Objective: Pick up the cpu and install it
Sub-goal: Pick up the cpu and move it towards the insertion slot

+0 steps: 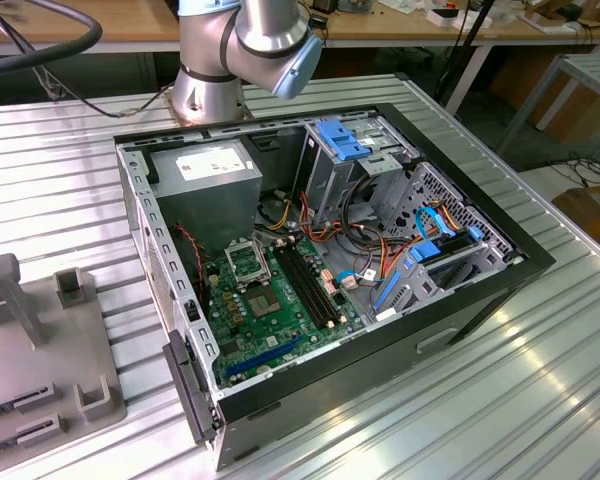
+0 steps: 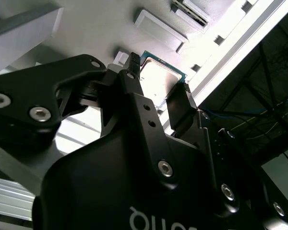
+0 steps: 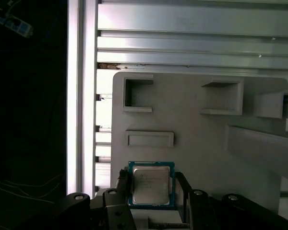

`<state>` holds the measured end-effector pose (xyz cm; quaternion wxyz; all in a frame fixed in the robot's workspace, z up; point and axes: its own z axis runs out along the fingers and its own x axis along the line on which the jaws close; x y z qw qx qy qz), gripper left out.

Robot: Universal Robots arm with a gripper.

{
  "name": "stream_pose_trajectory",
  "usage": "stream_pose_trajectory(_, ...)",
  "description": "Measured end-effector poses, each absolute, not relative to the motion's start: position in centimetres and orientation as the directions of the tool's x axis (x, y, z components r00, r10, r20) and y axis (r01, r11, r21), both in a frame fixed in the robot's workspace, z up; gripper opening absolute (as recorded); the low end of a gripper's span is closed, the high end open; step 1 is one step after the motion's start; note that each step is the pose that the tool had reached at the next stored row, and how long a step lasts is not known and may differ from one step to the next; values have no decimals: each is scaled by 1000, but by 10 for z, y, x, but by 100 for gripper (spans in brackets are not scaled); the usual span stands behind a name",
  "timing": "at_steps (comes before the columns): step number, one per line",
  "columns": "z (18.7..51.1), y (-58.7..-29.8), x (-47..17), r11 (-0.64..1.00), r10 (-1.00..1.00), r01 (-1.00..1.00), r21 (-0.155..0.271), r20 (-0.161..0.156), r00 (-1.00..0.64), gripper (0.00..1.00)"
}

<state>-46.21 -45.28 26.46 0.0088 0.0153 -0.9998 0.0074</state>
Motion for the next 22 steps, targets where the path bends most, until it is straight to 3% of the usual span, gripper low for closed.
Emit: stream_pose_trajectory(22,280,-453,-462,999,-31,-31,-15,18,-999,47)
